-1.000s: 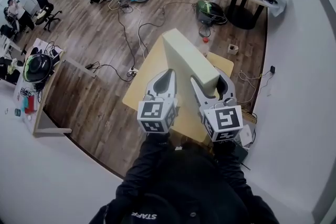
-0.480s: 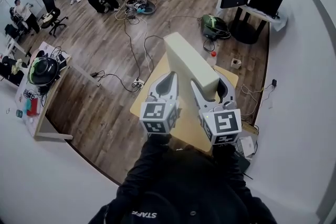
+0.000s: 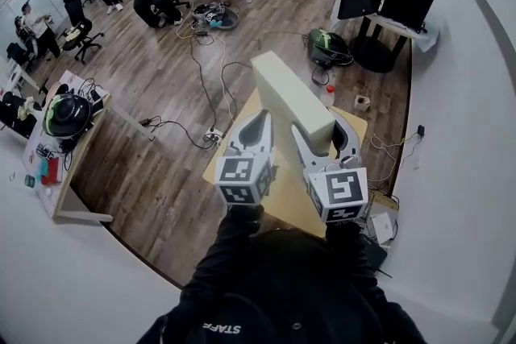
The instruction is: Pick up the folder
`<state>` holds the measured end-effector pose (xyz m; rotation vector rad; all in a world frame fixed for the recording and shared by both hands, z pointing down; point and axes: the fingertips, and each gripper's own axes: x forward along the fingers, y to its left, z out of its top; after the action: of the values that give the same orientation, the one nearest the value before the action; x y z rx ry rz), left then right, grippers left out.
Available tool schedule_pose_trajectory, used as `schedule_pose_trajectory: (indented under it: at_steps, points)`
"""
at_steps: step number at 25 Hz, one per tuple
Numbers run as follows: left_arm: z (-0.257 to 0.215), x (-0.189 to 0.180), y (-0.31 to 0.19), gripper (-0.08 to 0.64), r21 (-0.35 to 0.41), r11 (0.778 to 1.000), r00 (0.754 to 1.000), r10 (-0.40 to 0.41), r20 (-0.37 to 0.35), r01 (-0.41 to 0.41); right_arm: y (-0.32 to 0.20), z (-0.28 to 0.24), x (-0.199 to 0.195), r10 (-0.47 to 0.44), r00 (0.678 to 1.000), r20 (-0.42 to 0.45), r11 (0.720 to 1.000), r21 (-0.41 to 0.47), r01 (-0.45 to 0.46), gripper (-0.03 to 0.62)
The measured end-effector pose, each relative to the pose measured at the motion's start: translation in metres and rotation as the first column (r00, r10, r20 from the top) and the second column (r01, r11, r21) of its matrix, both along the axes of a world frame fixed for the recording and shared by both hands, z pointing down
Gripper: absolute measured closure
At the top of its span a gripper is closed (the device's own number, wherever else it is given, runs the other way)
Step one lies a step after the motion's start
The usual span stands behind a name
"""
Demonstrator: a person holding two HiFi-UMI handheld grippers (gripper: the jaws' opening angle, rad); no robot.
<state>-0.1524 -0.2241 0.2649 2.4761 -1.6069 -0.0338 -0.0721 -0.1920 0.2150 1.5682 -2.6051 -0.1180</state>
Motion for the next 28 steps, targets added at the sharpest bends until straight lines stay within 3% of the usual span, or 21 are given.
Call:
schedule_pose_trajectory:
  at_steps: [28]
  points:
    - [0.014,0.012,-0.001,0.523,-0.026,0.998,0.999,0.051,-0.007,-0.051,0.001,0.017,0.008,0.042,0.999,-0.02,0.999,-0.031,-0.043,0.304]
